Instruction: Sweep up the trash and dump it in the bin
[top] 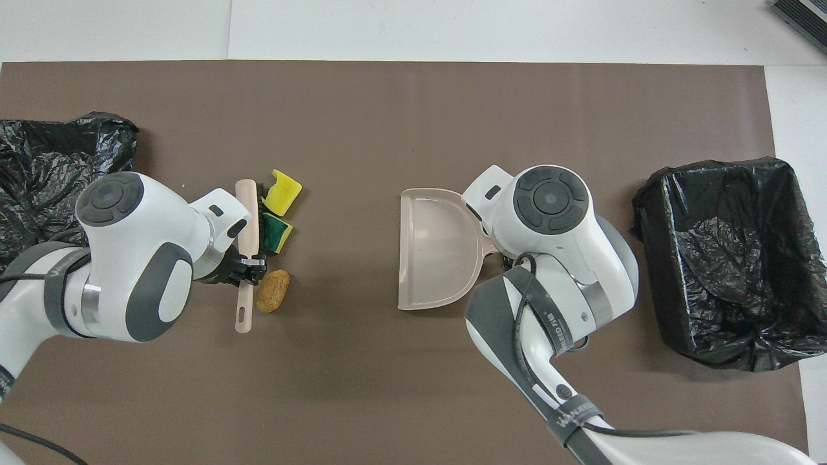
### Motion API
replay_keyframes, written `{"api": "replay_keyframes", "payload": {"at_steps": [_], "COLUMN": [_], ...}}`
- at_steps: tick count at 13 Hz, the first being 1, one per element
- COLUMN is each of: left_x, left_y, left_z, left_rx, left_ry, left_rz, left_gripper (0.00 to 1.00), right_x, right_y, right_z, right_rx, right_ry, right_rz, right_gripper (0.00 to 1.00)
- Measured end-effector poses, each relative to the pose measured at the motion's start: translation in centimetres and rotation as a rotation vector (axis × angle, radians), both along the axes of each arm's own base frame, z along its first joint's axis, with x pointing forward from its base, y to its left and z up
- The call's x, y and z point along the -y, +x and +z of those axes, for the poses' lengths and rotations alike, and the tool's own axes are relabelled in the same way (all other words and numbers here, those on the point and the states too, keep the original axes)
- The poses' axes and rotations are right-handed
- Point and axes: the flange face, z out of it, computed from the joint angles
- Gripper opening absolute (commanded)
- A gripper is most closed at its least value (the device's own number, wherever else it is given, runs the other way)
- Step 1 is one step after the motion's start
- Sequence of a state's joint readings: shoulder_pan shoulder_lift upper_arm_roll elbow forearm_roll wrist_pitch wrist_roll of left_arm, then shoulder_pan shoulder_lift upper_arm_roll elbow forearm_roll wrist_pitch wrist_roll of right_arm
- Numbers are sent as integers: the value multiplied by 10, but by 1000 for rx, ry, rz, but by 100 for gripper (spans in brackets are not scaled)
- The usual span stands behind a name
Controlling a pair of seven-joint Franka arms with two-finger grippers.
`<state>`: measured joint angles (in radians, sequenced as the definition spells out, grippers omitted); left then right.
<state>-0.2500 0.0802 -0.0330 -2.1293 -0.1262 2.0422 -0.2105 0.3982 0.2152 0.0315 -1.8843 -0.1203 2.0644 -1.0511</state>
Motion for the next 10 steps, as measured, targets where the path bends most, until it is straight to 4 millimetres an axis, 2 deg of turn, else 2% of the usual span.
{"api": "replay_keyframes", "payload": {"at_steps": [3,6,10], "left_x": [36,83,139], "left_y": [-14,-38,-75], "left_z": [1,6,15], "left_rx": [-3,-16,-45], "left_ry": [-2,-23,-20], "left_rz": [-67,-123,-136], "left_gripper": [0,0,0], "right_x": [-1,-1,-1], "right_y": [-4,-7,-7], "right_z": [-11,-19,-20], "right_rx": [-9,-7,-7], "right_ry": [32,39,41], "right_rz": [-13,-13,-12], "right_gripper": [0,0,0]}}
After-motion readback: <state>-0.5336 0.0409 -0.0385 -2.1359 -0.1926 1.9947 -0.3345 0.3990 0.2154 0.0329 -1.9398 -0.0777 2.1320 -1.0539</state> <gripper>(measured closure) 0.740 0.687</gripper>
